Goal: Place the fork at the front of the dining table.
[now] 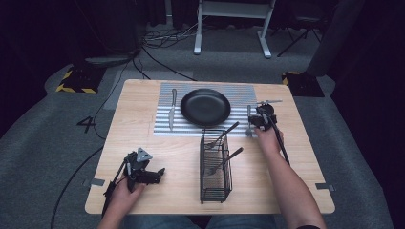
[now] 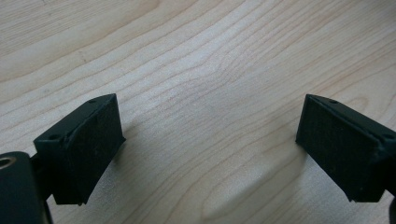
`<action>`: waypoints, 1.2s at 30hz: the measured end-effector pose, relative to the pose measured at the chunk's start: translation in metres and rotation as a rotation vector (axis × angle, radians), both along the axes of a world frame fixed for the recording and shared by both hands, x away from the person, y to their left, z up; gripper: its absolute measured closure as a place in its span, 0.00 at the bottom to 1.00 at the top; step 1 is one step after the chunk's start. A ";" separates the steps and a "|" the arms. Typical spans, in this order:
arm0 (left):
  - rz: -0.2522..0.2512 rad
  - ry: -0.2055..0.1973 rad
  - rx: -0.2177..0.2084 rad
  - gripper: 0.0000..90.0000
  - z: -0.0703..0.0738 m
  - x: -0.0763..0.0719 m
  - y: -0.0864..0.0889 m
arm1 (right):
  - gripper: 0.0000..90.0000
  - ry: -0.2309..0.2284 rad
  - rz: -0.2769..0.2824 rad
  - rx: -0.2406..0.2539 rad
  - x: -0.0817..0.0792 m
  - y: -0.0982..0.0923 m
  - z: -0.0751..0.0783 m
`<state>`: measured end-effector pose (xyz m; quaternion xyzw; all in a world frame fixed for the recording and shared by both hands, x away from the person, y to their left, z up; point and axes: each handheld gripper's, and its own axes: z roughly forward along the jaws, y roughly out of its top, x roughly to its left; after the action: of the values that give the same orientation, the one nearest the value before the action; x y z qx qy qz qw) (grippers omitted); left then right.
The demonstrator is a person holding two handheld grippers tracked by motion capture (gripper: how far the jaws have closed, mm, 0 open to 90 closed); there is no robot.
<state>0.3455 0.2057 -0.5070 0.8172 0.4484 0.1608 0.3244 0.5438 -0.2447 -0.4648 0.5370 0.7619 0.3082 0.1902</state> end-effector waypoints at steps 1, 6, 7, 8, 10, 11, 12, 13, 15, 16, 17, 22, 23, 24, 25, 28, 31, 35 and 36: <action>0.000 0.000 0.000 0.08 0.000 0.000 0.000 | 0.82 0.007 -0.005 0.002 -0.002 -0.002 0.003; 0.000 0.000 0.000 0.08 0.000 0.000 0.000 | 0.73 0.022 0.004 0.059 -0.014 -0.010 0.014; 0.000 0.000 0.001 0.08 0.000 0.000 0.000 | 0.73 0.007 0.017 0.068 -0.019 -0.011 0.016; 0.000 0.000 0.001 0.08 0.000 0.000 0.000 | 0.72 0.008 0.036 0.068 -0.030 -0.011 0.018; 0.000 0.000 0.000 0.08 0.000 0.000 0.000 | 0.72 0.020 0.051 0.070 -0.036 -0.011 0.019; 0.000 0.000 0.000 0.08 0.000 0.000 0.000 | 0.72 0.012 0.066 0.076 -0.043 -0.011 0.020; 0.000 0.000 0.000 0.08 0.000 0.000 0.000 | 0.73 0.007 0.078 0.070 -0.050 -0.011 0.020; 0.000 0.000 0.000 0.08 0.000 0.000 0.000 | 0.73 0.013 0.089 0.058 -0.056 -0.011 0.019; 0.000 0.000 0.000 0.08 0.000 0.000 0.000 | 0.73 0.025 0.105 0.029 -0.064 -0.010 0.016; 0.000 0.000 0.000 0.08 0.000 0.000 0.000 | 0.72 0.045 0.109 0.030 -0.068 -0.012 0.011; 0.000 0.000 0.000 0.08 0.000 0.000 0.000 | 0.72 0.045 0.109 0.030 -0.068 -0.012 0.011; 0.000 0.000 0.000 0.08 0.000 0.000 0.000 | 0.72 0.063 0.112 0.032 -0.072 -0.014 0.003; -0.001 0.000 0.000 0.08 0.000 0.000 0.000 | 0.72 0.073 0.106 0.021 -0.071 -0.014 -0.001; 0.000 0.000 0.000 0.08 0.000 0.000 0.000 | 0.72 0.073 0.106 0.021 -0.071 -0.014 -0.001; 0.000 0.000 0.000 0.08 0.000 0.000 0.000 | 0.71 0.074 0.105 0.013 -0.069 -0.015 -0.002; 0.000 0.000 0.000 0.08 0.000 0.000 0.000 | 0.69 0.067 0.084 0.033 -0.062 -0.024 -0.006; 0.000 0.000 0.000 0.08 0.000 0.000 0.000 | 0.68 0.067 0.054 0.053 -0.054 -0.033 -0.007; 0.000 0.000 0.000 0.08 0.000 0.000 0.000 | 0.67 0.042 0.043 0.069 -0.046 -0.037 -0.009; 0.000 0.000 0.000 0.08 0.000 0.000 0.000 | 0.67 0.025 0.048 0.066 -0.045 -0.036 -0.010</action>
<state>0.3455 0.2057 -0.5069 0.8172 0.4485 0.1609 0.3242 0.4990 -0.2810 -0.4751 0.5284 0.7662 0.3311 0.1555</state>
